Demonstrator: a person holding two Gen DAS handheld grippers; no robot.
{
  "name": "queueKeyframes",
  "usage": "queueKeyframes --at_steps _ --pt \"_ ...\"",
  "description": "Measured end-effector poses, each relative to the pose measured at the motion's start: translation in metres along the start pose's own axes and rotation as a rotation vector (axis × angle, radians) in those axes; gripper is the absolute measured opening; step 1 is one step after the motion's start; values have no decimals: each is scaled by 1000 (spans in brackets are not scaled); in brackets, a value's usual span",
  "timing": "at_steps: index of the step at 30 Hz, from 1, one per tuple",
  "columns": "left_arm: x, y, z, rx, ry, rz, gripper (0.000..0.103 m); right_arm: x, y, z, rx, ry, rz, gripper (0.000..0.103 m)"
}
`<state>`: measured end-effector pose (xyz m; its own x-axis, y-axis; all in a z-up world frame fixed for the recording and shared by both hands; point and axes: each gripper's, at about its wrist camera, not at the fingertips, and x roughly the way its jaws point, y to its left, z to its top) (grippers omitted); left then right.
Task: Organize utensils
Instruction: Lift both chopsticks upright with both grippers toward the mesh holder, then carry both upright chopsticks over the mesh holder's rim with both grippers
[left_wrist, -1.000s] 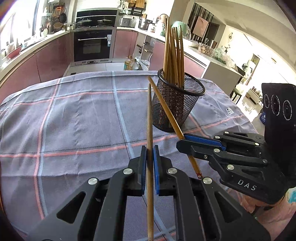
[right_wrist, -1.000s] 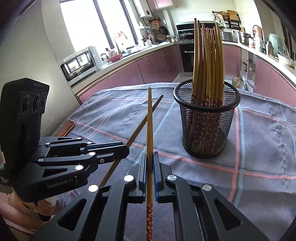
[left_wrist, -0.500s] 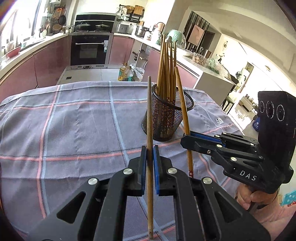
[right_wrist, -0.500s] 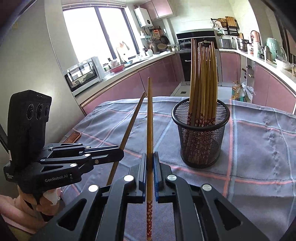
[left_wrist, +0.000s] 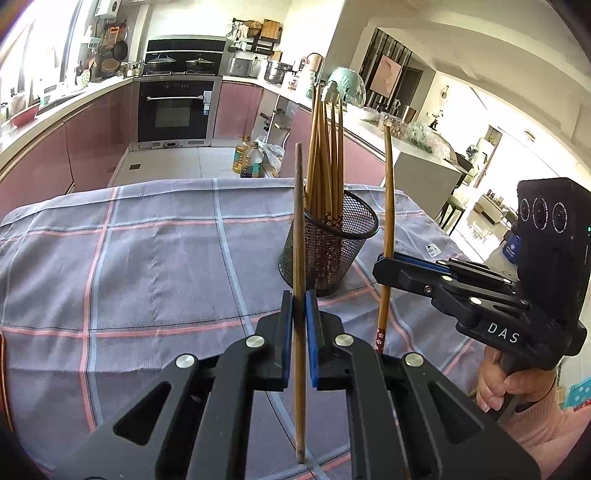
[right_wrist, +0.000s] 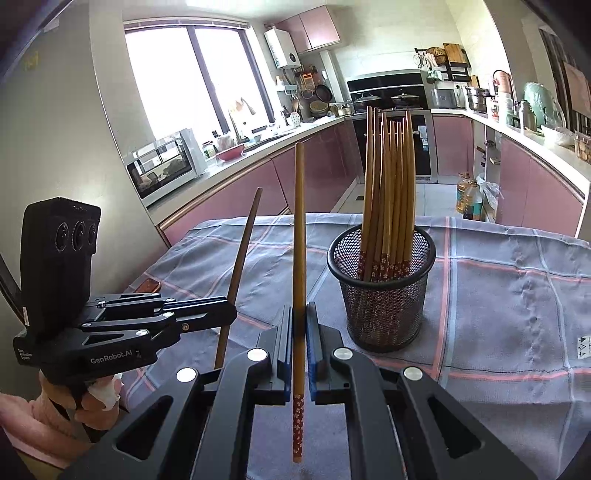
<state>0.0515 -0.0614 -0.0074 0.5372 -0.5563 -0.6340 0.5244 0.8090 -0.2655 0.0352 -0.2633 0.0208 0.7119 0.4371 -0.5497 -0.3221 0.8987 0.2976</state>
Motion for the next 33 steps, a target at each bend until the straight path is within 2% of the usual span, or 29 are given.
queueKeyframes --at_steps 33 --pt "-11 -14 25 18 -79 -17 8 -21 -12 24 -11 -80 -14 6"
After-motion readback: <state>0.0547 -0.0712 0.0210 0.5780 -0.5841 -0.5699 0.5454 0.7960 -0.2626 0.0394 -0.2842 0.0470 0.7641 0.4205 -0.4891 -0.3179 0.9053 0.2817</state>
